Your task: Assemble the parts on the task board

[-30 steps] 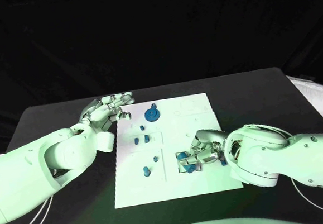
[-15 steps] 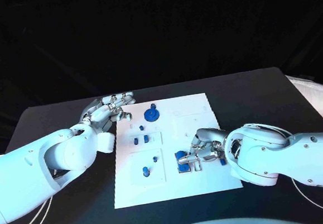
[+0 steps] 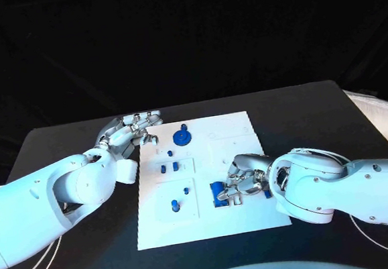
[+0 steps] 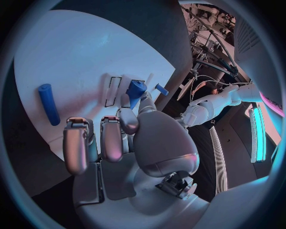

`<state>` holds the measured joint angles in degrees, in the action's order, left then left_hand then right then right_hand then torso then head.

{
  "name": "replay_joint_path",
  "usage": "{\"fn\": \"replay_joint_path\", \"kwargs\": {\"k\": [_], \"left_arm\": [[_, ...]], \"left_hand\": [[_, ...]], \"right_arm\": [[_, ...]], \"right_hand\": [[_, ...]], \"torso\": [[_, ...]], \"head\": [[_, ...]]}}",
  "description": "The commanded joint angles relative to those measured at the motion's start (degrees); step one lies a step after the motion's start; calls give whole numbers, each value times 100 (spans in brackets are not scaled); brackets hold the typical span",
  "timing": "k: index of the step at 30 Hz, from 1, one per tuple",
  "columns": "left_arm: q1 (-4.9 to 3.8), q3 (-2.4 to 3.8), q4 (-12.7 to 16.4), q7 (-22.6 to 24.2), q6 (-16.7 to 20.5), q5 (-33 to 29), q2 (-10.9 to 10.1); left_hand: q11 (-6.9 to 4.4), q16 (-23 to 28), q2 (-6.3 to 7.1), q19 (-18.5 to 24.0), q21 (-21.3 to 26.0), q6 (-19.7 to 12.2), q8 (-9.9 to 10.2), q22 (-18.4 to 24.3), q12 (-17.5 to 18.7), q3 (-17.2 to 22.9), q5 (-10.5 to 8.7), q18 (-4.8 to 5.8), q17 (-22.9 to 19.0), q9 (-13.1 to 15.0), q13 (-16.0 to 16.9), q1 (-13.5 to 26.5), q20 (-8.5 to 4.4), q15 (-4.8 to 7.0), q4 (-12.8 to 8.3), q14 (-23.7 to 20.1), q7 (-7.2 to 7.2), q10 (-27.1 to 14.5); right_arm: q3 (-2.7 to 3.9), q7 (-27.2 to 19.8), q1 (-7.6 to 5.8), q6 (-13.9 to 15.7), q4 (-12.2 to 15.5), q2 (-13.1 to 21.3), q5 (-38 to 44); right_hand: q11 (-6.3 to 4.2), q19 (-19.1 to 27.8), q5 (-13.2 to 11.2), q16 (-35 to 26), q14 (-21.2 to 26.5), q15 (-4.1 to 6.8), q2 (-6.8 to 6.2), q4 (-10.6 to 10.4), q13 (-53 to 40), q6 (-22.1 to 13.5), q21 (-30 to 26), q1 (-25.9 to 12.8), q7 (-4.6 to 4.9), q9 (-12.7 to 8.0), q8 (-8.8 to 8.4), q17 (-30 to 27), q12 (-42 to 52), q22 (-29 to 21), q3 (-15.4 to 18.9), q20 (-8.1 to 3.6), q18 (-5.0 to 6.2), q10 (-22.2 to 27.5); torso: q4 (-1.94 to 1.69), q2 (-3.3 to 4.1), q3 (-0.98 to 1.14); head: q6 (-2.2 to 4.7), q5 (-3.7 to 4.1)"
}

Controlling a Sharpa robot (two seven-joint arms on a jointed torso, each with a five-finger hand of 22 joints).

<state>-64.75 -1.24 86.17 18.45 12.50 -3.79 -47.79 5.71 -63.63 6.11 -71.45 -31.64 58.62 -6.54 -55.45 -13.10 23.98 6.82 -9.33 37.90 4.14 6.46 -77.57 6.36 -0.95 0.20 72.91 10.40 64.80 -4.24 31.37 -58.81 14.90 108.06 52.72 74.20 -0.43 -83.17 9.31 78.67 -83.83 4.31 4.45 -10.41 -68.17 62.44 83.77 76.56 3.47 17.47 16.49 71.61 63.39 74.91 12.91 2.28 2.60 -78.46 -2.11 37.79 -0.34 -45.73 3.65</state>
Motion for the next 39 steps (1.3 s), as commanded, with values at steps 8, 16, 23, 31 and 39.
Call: {"fn": "replay_joint_path", "kwargs": {"k": [8, 16, 23, 31, 39], "left_arm": [[2, 4, 3, 20, -125, 57, 2], [2, 4, 4, 16, -123, 57, -7], [4, 4, 3, 16, -126, 57, -10], [8, 4, 12, 12, -122, 57, -32], [8, 4, 21, 16, -130, 57, -43]], "left_hand": [[5, 3, -41, 8, 23, -32, -27, -3, -23, -35, 33, -79, -1, -5, 9, 1, 20, 5, 1, -34, -14, -45], [5, 3, -41, 8, 23, -32, -27, -3, -23, -35, 33, -79, -1, -5, 9, 1, 20, 5, 1, -34, -14, -45], [8, 7, -44, 9, 37, -42, -26, 6, -30, -39, 33, -81, -19, -6, 9, 2, 21, 3, 1, -40, -11, -57], [8, 7, -44, 9, 37, -42, -26, 6, -30, -39, 33, -81, -19, -6, 9, 2, 21, 3, 1, -40, -11, -57], [8, 8, -48, 9, 40, -43, -27, 8, -34, -39, 33, -81, -26, -5, 9, -1, 22, 3, 0, -42, -11, -60]], "right_arm": [[0, 55, 19, -196, -86, -118, 443], [-1, 125, 24, -69, -133, -85, 499], [-1, -66, 25, 207, -54, 34, 421], [0, -492, 3, 679, 239, 615, 95], [-1, -282, -66, 425, 486, 1195, 672]], "right_hand": [[-40, 10, -159, -8, -314, 16, 83, 285, -48, 33, -19, 449, 2, 24, -51, 37, -34, 498, -146, -21, 7, -23], [-39, -7, -79, 3, -319, 17, 166, 224, -91, 59, -6, 358, 3, 31, -63, 55, -1, 520, -151, -25, 1, -63], [-34, 1, -21, -11, -316, 15, 152, 182, -63, 46, -14, 286, 11, 30, -86, 37, -55, 508, -119, -25, 4, -50], [64, -39, 365, 75, -341, -57, 118, 157, -26, -254, 21, 279, 143, -59, -355, 168, -155, 566, -105, 23, -12, -11], [79, -12, 511, 54, -329, -78, 89, 170, 148, -221, -2, 320, 153, -74, -419, 141, -418, 533, -110, 53, -2, 108]], "torso": [[-5, 1, -5], [7, -2, 0], [2, -1, 2], [23, -1, -8], [37, -6, -2]], "head": [[-30, -11], [-29, -1], [-29, 13], [-28, 30], [-6, 110]]}}
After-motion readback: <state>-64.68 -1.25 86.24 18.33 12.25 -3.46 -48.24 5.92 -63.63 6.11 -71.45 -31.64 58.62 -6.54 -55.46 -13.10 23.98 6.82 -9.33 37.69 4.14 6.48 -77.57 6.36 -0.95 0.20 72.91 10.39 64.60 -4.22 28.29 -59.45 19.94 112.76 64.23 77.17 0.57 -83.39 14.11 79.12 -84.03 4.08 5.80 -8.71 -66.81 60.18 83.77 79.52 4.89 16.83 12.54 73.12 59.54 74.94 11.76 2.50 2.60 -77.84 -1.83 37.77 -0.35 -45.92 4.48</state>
